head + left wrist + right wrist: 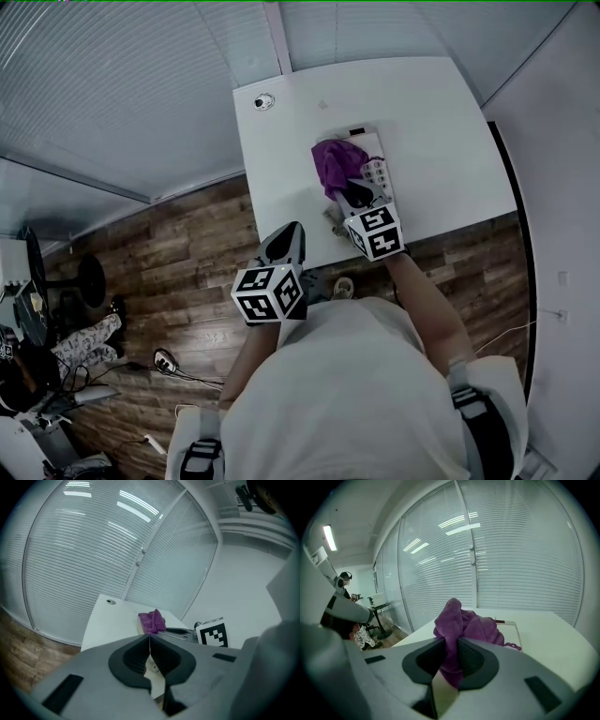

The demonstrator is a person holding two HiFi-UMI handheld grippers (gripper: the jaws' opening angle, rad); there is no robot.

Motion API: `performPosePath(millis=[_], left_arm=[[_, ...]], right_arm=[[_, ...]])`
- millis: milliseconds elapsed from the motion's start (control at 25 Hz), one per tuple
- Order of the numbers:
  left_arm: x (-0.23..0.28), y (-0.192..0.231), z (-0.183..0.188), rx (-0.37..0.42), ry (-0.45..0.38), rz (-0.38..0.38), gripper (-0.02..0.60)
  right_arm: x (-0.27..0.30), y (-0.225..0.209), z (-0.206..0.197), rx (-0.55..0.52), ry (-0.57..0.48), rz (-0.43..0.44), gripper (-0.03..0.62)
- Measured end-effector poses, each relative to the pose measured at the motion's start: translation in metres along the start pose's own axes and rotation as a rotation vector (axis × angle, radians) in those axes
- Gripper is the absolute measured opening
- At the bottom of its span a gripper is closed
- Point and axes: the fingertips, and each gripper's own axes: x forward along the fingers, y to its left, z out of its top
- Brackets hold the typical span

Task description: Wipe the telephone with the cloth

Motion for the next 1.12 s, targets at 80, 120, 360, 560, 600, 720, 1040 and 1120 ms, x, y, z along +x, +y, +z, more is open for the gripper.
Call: performPosePath(millis=[80,120,360,560,600,720,1040,1120], left_arm=[[-0.001,-0.001,-0.002,0.001,-0.003,0.0,0.021],[-0.002,-0.002,-0.003,0.001,-0.004,-0.001,0.021],[-0.007,-0.005,-0.007,-0.001,-0.007,0.0,0.021],[-0.006,-0.008,-0.008,-0.001,-0.007,-0.001,0.021],[-0.006,-0.009,-0.007,-0.001,-0.008,-0.002,0.021],[-0.007,-0.012,-0.008,-0.002,-0.011,-0.003,0.021],[-0.009,-0.015,-0.012,-0.009,-0.02,-0.002,0.021],[-0.01,-0.016,-0.013,-0.011,-0.02,-0.001,0.021]], right_arm=[[-0.003,0.002,-0.004,0.004,0.002,0.001,0.081],[-0.004,0.004,-0.006,0.003,0.005,0.002,0.081],[-0.014,0.012,-0.019,0.011,0.019,0.008,0.081],[-0.018,0.015,-0.029,0.012,0.035,0.017,0.081],[-0.018,0.016,-0.03,0.012,0.038,0.019,0.081],[-0.022,0.019,-0.037,0.013,0.048,0.026,0.081],[-0.027,0.023,-0.049,0.025,0.068,0.041,0.081],[-0.028,0.024,-0.051,0.013,0.075,0.04,0.081]])
